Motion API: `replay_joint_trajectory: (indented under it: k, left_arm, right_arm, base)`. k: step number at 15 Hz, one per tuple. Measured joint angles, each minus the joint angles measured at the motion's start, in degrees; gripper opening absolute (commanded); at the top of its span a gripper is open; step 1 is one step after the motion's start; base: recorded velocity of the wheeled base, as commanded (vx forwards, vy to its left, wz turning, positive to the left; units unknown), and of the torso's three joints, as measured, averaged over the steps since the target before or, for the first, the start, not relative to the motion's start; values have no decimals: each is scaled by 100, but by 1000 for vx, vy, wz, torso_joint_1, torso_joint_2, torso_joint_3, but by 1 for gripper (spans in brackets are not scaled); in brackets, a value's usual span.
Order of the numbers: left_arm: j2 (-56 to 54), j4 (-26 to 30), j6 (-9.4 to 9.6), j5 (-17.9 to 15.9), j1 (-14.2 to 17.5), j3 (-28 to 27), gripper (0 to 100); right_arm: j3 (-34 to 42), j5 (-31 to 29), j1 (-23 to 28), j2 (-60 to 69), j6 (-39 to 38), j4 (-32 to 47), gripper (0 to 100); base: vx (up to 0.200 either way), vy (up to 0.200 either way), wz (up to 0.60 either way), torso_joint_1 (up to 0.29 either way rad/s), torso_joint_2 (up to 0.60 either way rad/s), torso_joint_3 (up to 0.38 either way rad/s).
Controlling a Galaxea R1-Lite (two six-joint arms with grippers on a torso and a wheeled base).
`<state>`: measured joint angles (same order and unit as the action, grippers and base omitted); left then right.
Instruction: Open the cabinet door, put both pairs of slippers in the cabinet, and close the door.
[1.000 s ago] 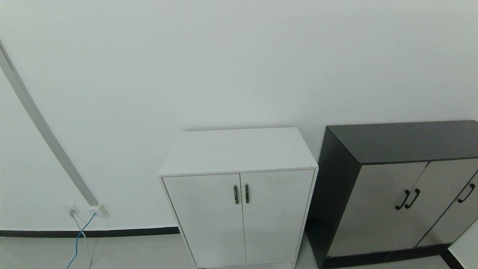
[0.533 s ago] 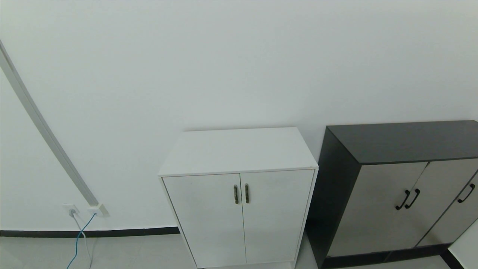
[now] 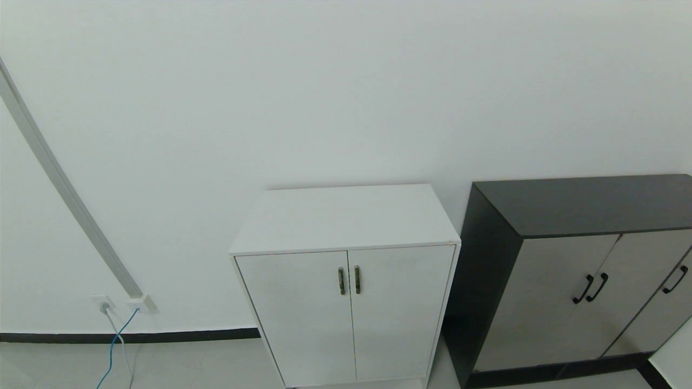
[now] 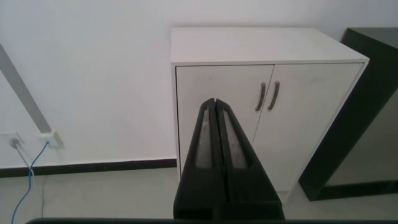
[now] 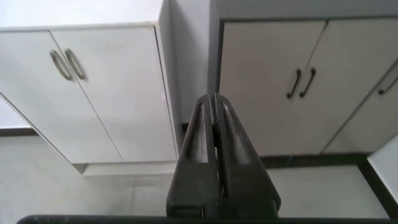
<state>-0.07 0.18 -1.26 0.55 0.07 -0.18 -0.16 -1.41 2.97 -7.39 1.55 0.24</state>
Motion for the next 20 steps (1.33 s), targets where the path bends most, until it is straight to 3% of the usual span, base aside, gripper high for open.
replay_joint_trajectory:
  k: [3,7,20]
  left_arm:
    - [0,-2,4,0,0,0,0]
    - [0,0,6,-4,0,0,0]
    - [0,0,50,-12,0,0,0]
  right_arm:
    - [9,324,239,130,-197,-9,0]
    - [13,362,-383,295,-193,-9,0]
    - [16,302,-305,725,-274,-27,0]
  base:
    - [0,0,0,0,0,0]
    - [0,0,0,0,0,0]
    - [0,0,0,0,0,0]
